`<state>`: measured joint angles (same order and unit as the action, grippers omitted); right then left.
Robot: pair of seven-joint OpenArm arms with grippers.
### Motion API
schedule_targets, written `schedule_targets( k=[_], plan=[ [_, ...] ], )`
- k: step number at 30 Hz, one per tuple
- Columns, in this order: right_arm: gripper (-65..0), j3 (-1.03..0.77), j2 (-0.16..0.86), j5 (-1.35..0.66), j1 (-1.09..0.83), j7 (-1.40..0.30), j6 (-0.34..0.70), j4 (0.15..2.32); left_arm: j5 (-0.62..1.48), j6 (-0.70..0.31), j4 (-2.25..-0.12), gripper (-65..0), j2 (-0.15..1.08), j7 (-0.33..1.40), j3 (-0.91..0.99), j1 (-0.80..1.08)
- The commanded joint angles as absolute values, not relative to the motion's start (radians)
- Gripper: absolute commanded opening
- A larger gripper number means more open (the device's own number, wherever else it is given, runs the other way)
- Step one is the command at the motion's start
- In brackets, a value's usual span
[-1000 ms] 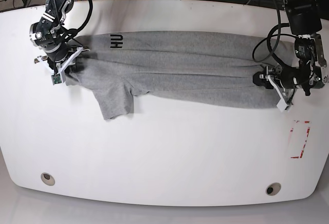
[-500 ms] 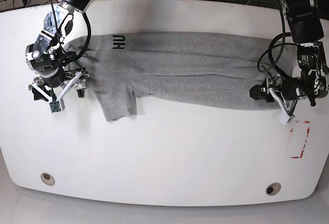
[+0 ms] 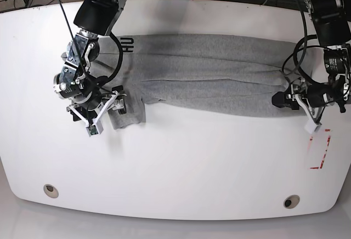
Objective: Fold the T-shirt properly
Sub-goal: 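Move the right gripper to the shirt strip's end and grasp it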
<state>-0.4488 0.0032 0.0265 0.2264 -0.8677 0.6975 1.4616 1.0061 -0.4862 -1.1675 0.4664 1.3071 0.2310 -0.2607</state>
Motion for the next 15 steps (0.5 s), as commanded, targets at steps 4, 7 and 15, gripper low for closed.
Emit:
schedule_targets(
  k=[4,7,15],
  plan=[
    [-11.1,-0.386,0.012,0.01,0.292,-0.765,0.698,1.346,1.026,-0.489,-1.184,-37.4,0.519,1.276,0.237,-0.268],
    [-11.1,-0.361,0.016,0.01,0.297,-0.711,0.698,1.274,1.027,-0.489,-1.184,-37.4,0.529,1.27,0.237,-0.26],
    [-11.3,-0.357,0.044,0.01,0.314,-0.624,0.698,1.144,1.029,-0.489,-1.185,-37.5,0.538,1.264,0.237,-0.242]
  ],
)
